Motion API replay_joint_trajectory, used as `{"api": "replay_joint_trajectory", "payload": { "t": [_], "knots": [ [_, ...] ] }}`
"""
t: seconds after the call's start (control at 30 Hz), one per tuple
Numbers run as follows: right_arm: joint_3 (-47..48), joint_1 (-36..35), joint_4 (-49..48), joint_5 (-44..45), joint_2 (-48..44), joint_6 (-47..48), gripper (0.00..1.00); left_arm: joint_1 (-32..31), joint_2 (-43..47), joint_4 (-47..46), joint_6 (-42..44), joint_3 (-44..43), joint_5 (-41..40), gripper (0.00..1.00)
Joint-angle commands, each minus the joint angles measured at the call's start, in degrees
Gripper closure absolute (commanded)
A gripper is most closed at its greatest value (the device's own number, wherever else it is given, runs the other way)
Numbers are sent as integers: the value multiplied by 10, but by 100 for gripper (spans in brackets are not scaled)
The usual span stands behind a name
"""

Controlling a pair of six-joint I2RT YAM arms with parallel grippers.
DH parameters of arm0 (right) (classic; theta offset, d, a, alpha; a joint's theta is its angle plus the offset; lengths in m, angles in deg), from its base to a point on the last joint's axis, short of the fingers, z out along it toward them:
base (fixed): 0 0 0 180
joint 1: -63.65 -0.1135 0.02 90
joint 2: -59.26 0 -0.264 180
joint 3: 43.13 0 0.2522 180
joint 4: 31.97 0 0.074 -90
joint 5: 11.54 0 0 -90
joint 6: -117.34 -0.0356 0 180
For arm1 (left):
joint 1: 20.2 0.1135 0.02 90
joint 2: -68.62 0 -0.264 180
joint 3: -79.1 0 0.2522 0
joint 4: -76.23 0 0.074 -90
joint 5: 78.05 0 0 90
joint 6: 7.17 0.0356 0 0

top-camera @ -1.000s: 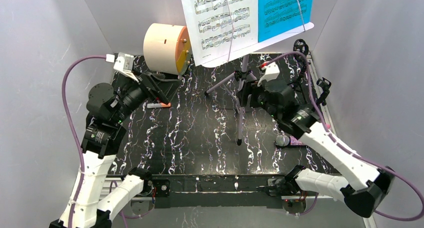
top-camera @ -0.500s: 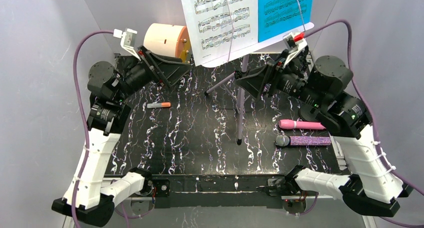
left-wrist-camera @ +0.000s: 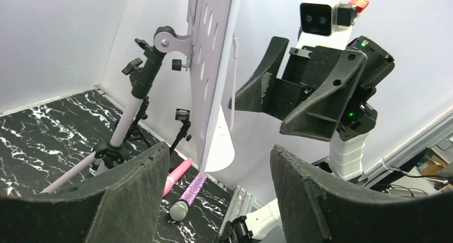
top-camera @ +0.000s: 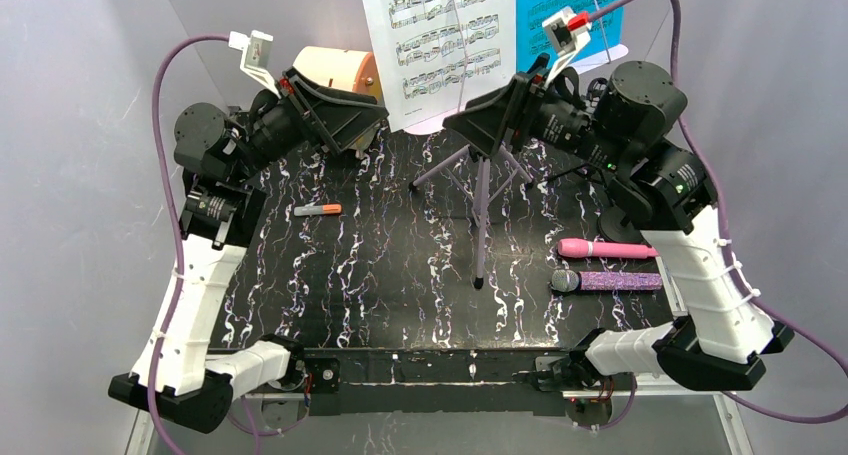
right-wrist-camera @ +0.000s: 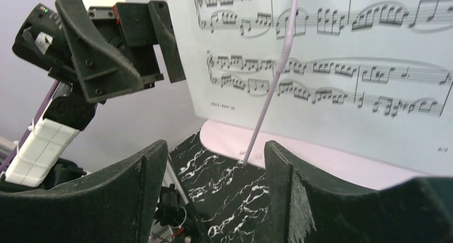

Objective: Pack up the instrument practice props
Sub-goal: Pick up the sheet music from the music stand.

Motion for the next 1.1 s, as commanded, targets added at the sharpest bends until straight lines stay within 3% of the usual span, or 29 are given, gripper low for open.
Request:
{"api": "replay_joint_trajectory", "payload": {
  "t": [0.0, 0.4, 0.57, 1.07],
  "knots": [
    [44, 2, -62, 32, 21, 3, 26, -16, -9, -33, -17, -24, 15, 35],
    [13, 2, -159, 88, 24, 7, 28, -103, -21, -46, 0, -34, -11, 42],
    [-5, 2, -198, 89, 21, 7, 31, -109, -11, -46, 6, -31, -23, 44],
    [-25, 3, -252, 102, 33, 12, 52, -110, -42, -46, 6, -56, -38, 52]
  ]
}}
